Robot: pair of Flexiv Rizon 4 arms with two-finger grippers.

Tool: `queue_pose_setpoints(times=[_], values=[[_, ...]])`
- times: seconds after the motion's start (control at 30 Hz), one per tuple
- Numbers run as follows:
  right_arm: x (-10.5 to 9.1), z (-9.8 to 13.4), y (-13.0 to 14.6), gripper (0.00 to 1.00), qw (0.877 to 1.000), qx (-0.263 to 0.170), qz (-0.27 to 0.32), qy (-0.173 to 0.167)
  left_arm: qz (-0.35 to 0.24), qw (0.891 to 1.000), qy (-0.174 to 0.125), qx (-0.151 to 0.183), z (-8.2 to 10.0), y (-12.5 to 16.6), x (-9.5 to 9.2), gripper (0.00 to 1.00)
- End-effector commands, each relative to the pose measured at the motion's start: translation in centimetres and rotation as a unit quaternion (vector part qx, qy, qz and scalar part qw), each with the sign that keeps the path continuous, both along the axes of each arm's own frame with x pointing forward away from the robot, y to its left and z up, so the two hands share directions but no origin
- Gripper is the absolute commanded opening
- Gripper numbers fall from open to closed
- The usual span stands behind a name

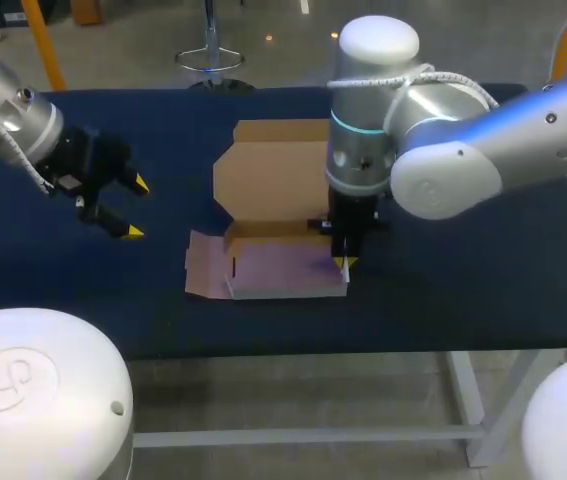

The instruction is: Assemble the packaging by folding the flat box into shape, placing the metal phone stand inside, and closing the box properly

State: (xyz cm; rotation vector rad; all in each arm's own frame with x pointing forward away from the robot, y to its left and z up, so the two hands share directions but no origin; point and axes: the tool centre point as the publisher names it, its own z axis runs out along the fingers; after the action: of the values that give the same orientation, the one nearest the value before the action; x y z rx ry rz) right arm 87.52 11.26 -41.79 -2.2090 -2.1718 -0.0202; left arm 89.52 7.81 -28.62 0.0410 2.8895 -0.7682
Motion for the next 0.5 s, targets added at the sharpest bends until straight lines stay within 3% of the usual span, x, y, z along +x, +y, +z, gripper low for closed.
queue_pose_setpoints(times=[0.03, 0.27, 0.43, 0.5], values=[[-0.28, -0.23, 0.03, 0.11, 1.0, 0.001, -0.001, -0.004, 0.0, 1.0, 0.001, 0.002, 0.06, -0.03, 0.01, 1.0], [-0.15, -0.36, 0.12, 0.12, 1.0, -0.001, -0.001, -0.002, 0.0, 1.0, 0.001, 0.002, 0.06, -0.03, 0.01, 1.0], [-0.1, -0.34, 0.16, 0.0, 1.0, -0.003, -0.002, -0.005, 0.0, 1.0, 0.001, 0.002, 0.06, -0.03, 0.01, 1.0], [-0.1, -0.33, 0.16, 0.0, 1.0, -0.003, -0.003, -0.005, 0.0, 1.0, 0.001, 0.002, 0.06, -0.03, 0.01, 1.0]])
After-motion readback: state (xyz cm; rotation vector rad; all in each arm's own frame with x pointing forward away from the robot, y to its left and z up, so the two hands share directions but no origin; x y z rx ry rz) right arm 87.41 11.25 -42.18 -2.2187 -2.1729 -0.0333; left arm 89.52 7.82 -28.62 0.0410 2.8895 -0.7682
